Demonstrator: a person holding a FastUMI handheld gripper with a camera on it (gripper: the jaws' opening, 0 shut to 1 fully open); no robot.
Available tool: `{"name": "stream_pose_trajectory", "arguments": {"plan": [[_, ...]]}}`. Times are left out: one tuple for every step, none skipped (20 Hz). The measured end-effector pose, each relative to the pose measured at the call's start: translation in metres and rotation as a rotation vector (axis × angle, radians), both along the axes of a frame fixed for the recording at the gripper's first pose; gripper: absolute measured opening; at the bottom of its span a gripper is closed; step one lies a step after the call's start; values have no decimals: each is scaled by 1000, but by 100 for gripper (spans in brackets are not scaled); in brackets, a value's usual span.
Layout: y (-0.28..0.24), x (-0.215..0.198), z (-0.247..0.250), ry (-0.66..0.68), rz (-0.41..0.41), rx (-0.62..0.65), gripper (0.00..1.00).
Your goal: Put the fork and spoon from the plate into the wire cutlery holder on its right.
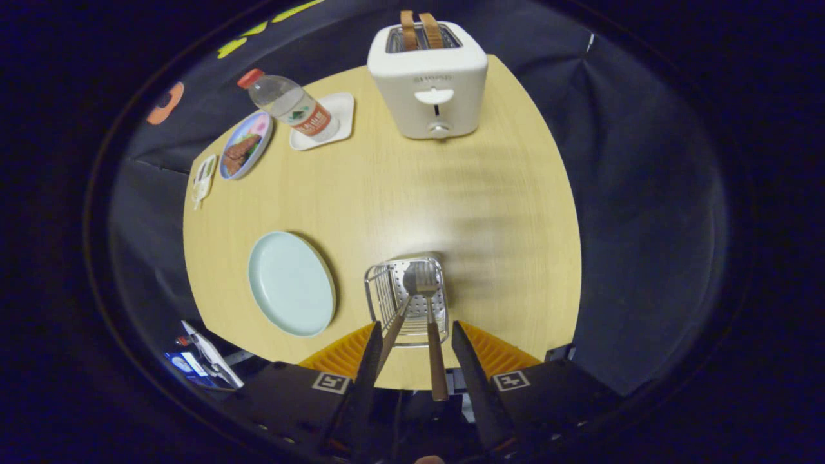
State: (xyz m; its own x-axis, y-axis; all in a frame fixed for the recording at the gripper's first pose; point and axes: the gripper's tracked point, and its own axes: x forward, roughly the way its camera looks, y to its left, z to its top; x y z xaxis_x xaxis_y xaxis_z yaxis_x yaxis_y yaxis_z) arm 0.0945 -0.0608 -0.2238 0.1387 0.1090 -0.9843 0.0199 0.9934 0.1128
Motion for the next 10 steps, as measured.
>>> {"name": "stream_pose_trajectory", "arguments": {"plan": [[3,3,7,-41,7,6,78],[6,6,15,-87,13,11,84],[10,11,25,-144,20,15,90],[13,14,33,-204,30,16,93],[17,18,46,-268,37,19,96],[20,20,56,-325,40,23,96],[24,21,70,-389,44,26,96],[25,21,79,-440,48,26,97],[28,21,94,-504,48,27,97],[31,23,106,-559,47,23,97]]}}
